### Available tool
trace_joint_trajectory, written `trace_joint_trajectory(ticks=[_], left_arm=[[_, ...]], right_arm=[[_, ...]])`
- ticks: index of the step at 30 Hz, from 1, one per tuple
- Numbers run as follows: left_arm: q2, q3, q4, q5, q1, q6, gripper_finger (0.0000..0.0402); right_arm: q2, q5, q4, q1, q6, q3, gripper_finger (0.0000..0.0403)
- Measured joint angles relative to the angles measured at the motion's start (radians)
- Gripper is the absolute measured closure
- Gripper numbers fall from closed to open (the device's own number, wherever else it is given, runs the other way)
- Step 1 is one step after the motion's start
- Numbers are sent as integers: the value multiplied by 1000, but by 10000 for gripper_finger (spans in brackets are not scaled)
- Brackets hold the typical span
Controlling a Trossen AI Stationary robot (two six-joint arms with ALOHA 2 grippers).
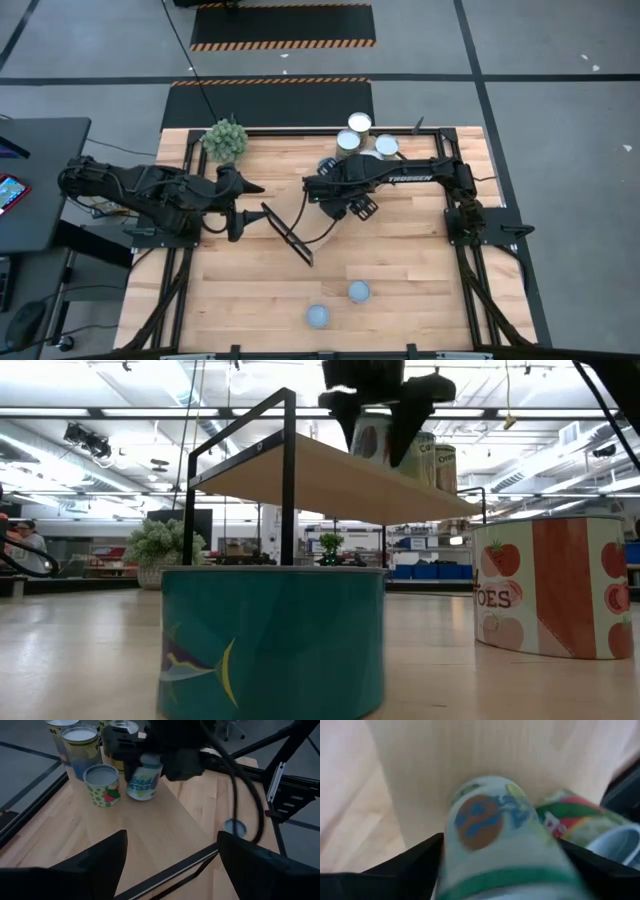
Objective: Pick and place cans onto a shelf
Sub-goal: Put the canned mixed vegetables on the shelf
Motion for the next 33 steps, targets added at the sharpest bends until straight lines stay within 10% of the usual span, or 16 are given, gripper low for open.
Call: trace_joint_trajectory(ticks=[18, 33], left_arm=[[0, 0, 0, 29, 0, -9, 88], [-2, 0, 8, 19, 0, 13, 88]], right_arm=[[-92, 201, -21, 86, 88, 5, 38], [-79, -22, -38, 8, 188, -2, 22]])
